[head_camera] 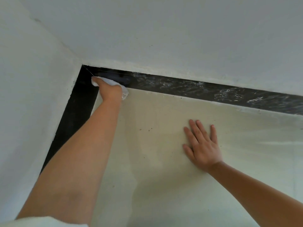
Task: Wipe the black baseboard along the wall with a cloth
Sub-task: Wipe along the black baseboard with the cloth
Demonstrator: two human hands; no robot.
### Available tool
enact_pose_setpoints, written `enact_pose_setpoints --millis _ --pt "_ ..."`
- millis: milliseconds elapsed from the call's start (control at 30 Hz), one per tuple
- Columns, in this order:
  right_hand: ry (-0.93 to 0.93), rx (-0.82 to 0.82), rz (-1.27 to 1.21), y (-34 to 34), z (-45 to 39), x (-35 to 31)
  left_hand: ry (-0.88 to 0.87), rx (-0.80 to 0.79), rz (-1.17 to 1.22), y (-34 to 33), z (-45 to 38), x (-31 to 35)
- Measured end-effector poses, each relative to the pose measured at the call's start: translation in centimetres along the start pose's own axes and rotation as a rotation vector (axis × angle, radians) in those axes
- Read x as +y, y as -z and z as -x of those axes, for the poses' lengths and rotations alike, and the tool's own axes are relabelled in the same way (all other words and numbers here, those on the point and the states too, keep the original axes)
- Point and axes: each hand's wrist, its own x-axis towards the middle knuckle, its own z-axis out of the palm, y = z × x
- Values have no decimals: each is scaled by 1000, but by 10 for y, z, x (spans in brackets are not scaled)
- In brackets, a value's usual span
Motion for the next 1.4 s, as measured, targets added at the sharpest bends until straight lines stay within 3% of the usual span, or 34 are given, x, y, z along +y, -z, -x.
enact_pose_setpoints --millis 67,133,300,367,467,533,700,800,867,1000,1133,1300,1400 --pt "-1 5 -16 0 0 0 36 6 374 -8 16 6" --pt "-9 8 -25 0 0 1 36 -21 530 -19 33 16" --pt "-3 17 -18 1 0 0 -107 -109 622 -34 70 24" --pt "0 4 -26 3 1 0 -98 -123 624 -36 73 28" --pt "6 13 -35 2 2 1 114 -103 582 -30 58 30" --pt "3 2 -39 3 2 2 168 -72 654 -23 45 28" --pt "5 -7 -26 4 1 2 150 -147 594 -28 61 39" --pt "2 -15 4 4 2 1 -36 -251 632 -35 91 47" --pt "10 -21 -4 4 1 0 -124 -232 667 -33 100 49" --pt "16 -4 -6 3 1 1 -90 -87 702 -25 92 57" --pt "8 -3 -16 3 1 0 -89 -40 684 -24 90 58" --pt "15 -19 -33 2 1 1 -245 -121 635 -33 111 62" --pt "17 -21 -42 3 1 1 -213 -123 641 -34 112 64"
